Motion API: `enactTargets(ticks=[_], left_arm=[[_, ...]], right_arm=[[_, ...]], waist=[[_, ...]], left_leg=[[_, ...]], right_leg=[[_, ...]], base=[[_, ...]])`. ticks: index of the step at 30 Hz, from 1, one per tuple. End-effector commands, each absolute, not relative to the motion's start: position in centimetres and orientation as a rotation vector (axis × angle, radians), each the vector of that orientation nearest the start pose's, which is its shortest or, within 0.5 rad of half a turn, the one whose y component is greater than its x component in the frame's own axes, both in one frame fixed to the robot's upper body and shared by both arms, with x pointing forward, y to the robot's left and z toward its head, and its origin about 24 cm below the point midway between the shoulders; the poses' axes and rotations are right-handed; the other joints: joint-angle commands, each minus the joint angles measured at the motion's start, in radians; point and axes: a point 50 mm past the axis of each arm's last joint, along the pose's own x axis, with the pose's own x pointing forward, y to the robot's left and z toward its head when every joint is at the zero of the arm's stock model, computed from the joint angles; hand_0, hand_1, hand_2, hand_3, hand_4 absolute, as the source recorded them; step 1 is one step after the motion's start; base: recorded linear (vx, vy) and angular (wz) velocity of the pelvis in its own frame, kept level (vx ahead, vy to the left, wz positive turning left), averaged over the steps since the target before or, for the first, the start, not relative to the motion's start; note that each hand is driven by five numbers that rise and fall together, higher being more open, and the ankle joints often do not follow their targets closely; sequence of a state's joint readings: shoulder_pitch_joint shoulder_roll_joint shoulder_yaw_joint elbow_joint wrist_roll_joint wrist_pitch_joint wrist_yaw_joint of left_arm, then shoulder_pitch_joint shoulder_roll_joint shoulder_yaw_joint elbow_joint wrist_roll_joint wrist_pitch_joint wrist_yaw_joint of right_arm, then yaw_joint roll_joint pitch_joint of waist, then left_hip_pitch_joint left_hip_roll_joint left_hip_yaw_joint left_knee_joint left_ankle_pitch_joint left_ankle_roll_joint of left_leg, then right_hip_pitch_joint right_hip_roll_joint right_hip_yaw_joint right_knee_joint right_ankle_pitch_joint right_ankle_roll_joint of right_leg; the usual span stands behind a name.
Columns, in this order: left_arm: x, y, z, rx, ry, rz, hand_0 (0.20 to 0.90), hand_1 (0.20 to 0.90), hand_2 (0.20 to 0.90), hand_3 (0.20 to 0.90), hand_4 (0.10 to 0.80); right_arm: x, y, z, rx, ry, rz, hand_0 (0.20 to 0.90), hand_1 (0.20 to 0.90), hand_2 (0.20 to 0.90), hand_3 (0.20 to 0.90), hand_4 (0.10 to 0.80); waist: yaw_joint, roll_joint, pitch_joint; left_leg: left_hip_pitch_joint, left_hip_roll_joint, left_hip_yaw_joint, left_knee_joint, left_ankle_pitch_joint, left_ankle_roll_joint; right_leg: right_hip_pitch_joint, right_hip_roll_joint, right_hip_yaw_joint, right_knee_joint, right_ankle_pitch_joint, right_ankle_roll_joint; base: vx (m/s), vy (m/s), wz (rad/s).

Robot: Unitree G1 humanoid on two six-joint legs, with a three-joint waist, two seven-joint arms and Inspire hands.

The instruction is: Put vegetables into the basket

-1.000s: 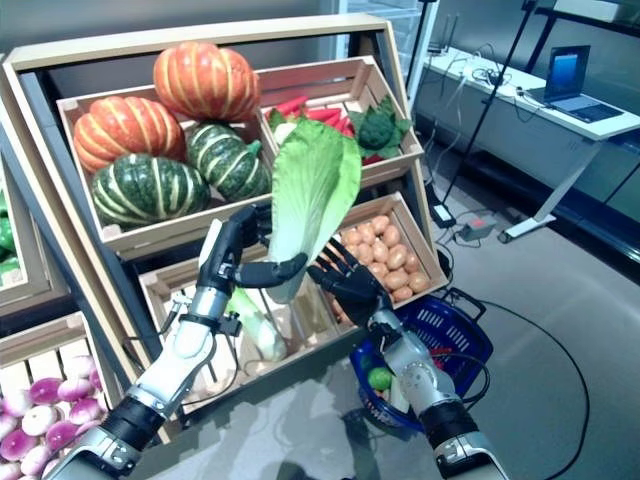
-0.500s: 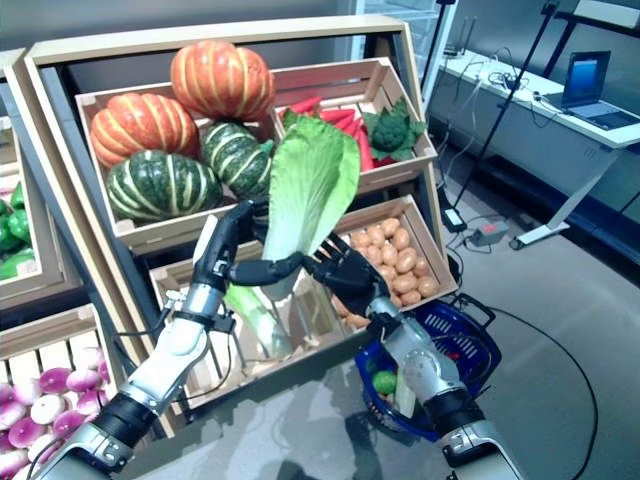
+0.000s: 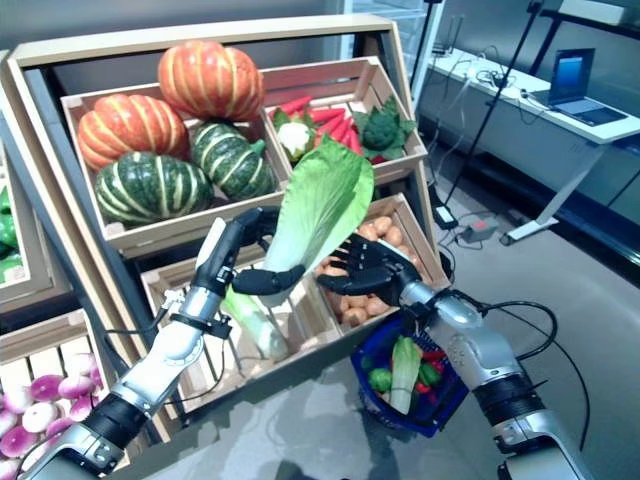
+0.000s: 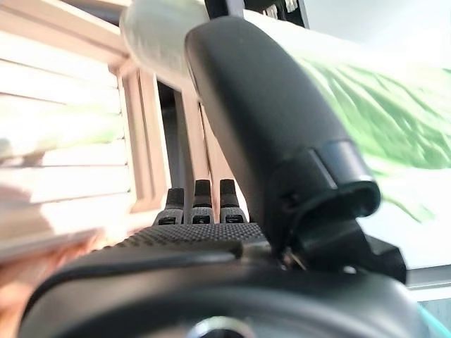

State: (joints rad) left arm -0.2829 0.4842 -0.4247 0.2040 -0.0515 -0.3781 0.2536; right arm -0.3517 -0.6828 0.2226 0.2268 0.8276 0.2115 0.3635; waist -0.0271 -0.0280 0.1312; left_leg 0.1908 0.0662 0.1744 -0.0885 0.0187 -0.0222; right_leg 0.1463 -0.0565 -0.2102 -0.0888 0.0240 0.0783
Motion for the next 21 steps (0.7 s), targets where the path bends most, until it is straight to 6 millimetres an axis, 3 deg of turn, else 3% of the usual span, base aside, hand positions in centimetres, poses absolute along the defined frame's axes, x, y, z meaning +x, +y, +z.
enactTargets(ticks=[1, 12, 21], left_arm=[[30.0, 14.5, 13.4, 0.357, -0.65, -0.176, 0.3, 0.3, 0.3, 0.3, 0.4], [29.7, 14.3, 13.1, 0.386, -0.657, -0.187, 0.3, 0.3, 0.3, 0.3, 0.4], [29.6, 13.7, 13.5, 0.402, -0.688, -0.216, 0.3, 0.3, 0.3, 0.3, 0.4]], right_arm=[[31.6, -23.9, 13.6, 0.108, -0.018, 0.483, 0.9, 0.9, 0.9, 0.9, 0.8], [29.8, -26.6, 12.5, 0.144, 0.012, 0.467, 0.9, 0.9, 0.9, 0.9, 0.8], [29.8, -25.1, 11.8, 0.205, 0.027, 0.557, 0.9, 0.9, 0.9, 0.9, 0.8]], waist=[[-0.019, -0.055, -0.076], [-0.051, -0.067, -0.067], [-0.047, -0.065, -0.062]], left_leg=[[-0.005, -0.022, 0.033, 0.001, -0.1, -0.014], [-0.002, -0.016, 0.059, 0.001, -0.103, -0.014], [-0.006, -0.017, 0.059, 0.001, -0.104, -0.013]], right_leg=[[0.024, -0.036, -0.016, 0.002, -0.022, 0.025], [0.017, -0.031, 0.014, 0.002, -0.018, 0.029], [0.011, -0.032, 0.017, 0.002, -0.018, 0.031]], base=[[-0.051, -0.018, -0.09], [-0.026, -0.012, -0.08], [-0.021, -0.003, -0.06]])
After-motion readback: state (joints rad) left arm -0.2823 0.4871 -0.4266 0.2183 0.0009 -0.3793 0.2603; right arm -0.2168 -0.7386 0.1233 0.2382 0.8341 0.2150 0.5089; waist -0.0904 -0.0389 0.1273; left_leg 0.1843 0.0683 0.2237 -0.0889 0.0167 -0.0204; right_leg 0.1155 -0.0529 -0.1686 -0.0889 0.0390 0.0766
